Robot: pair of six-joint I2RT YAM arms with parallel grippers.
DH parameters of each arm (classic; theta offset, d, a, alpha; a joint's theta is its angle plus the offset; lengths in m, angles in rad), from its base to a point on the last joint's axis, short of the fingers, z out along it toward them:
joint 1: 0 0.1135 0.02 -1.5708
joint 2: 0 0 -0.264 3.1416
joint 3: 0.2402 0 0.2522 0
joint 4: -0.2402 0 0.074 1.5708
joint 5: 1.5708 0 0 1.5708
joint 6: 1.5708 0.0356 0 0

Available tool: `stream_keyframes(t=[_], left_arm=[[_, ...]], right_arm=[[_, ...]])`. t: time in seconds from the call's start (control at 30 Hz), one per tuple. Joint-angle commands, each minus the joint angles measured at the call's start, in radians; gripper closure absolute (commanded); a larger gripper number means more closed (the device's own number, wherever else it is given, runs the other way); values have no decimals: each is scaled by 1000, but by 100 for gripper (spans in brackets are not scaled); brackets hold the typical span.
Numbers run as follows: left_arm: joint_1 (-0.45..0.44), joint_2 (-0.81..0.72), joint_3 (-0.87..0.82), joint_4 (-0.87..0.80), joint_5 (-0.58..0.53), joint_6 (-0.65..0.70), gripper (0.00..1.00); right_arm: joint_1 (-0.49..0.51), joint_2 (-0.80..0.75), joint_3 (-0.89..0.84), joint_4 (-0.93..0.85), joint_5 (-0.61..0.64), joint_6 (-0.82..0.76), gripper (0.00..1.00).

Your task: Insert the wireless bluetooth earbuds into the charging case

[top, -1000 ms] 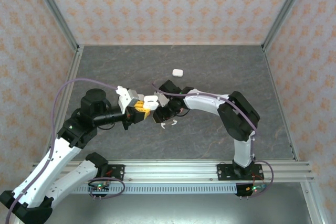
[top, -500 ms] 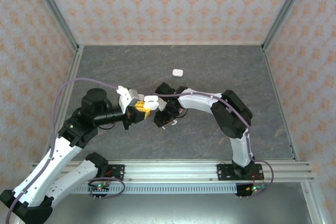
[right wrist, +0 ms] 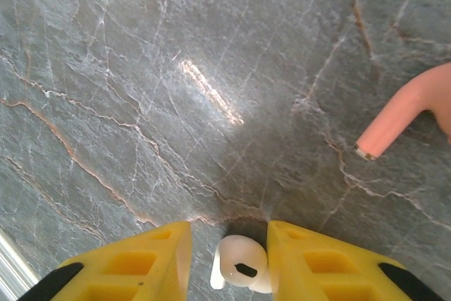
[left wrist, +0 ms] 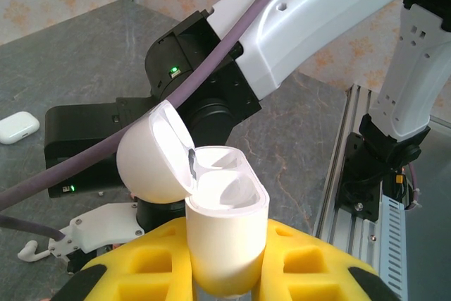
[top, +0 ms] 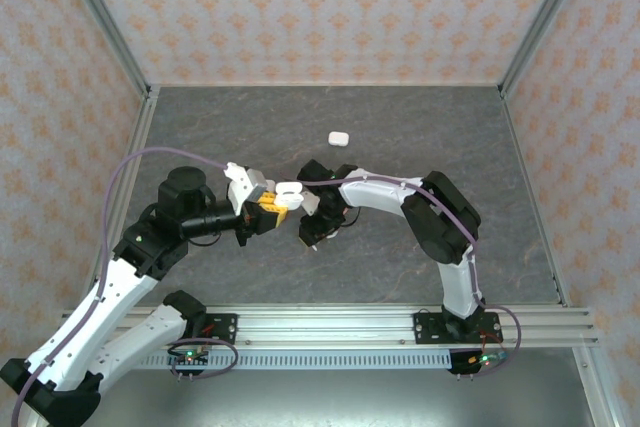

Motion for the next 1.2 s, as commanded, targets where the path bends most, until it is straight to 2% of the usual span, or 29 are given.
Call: stream_keyframes(t=[0.0, 0.23, 0.47, 0.63, 0.9, 1.17], left_arm=[[-4, 0, 17, 25, 18, -5, 100], [-4, 2, 17, 25, 11, -10, 100], [-4, 3, 13, 37, -13, -18, 100], [-4, 2, -12, 108, -54, -45, 100], [-5, 60, -91, 367, -125, -101, 100], [-8, 211, -64, 529, -98, -104, 100]], right_arm=[[6, -10, -16, -45, 35, -19, 67], [6, -33, -34, -31, 50, -10, 75], [-4, -117, -73, 30, 42, 49, 77], [-57, -270, -133, 124, 44, 162, 78], [-188, -608, -227, 295, 95, 393, 78], [-196, -764, -124, 348, 152, 412, 78]])
